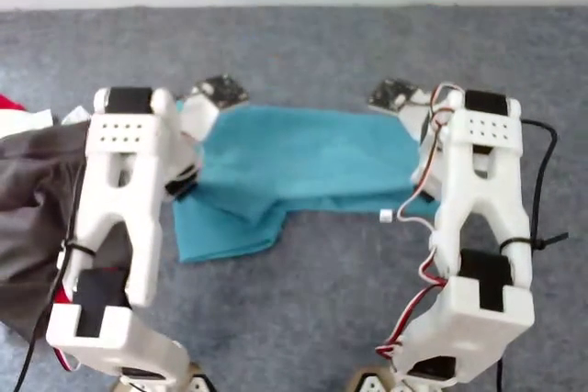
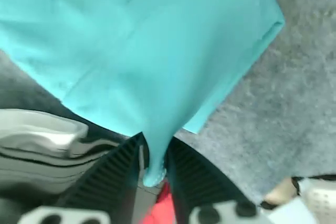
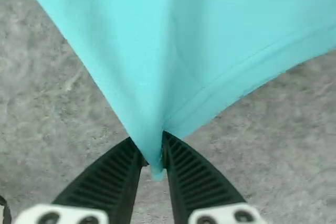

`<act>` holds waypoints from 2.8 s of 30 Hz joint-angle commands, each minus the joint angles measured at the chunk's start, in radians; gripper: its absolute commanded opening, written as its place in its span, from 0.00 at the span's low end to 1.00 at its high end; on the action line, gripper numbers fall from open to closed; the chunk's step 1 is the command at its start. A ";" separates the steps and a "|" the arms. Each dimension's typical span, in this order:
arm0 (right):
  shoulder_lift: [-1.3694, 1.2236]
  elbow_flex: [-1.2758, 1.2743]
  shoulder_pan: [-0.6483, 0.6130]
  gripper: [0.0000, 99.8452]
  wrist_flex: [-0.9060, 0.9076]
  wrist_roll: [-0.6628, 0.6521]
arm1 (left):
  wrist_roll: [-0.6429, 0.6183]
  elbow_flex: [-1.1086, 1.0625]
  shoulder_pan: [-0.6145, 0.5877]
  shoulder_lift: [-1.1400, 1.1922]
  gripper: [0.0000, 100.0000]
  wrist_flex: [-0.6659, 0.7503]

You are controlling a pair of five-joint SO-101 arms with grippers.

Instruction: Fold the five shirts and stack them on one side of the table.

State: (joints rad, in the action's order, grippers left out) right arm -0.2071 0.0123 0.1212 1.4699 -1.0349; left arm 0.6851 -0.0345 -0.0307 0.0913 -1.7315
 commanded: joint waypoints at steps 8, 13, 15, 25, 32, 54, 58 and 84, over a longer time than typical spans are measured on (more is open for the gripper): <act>-0.004 0.031 0.041 0.01 0.016 0.008 | 0.000 -0.124 0.011 -0.051 0.02 -0.021; -0.004 0.031 0.045 0.01 0.028 0.008 | 0.000 -0.142 0.008 -0.051 0.02 -0.021; -0.004 0.031 0.042 0.07 0.045 0.008 | 0.000 -0.139 0.008 -0.052 0.06 -0.021; 0.004 0.127 0.084 0.28 0.131 0.011 | -0.005 -0.059 0.006 -0.064 0.12 -0.023; -0.021 0.284 0.068 0.28 0.047 0.167 | -0.189 0.090 0.006 -0.109 0.11 0.069; -0.526 0.359 -0.001 0.01 -0.763 0.348 | -0.367 0.145 -0.222 -0.121 0.02 0.055; -0.565 0.457 0.031 0.01 -0.711 0.351 | -0.370 0.265 -0.256 -0.121 0.02 0.017; -0.383 0.753 -0.615 0.01 0.328 0.358 | -0.373 0.381 -0.687 -0.222 0.02 0.021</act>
State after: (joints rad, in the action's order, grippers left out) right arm -0.6567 0.7334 -0.4127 1.7169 -0.6928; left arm 0.3184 0.3245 -0.6859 -0.0913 -1.7254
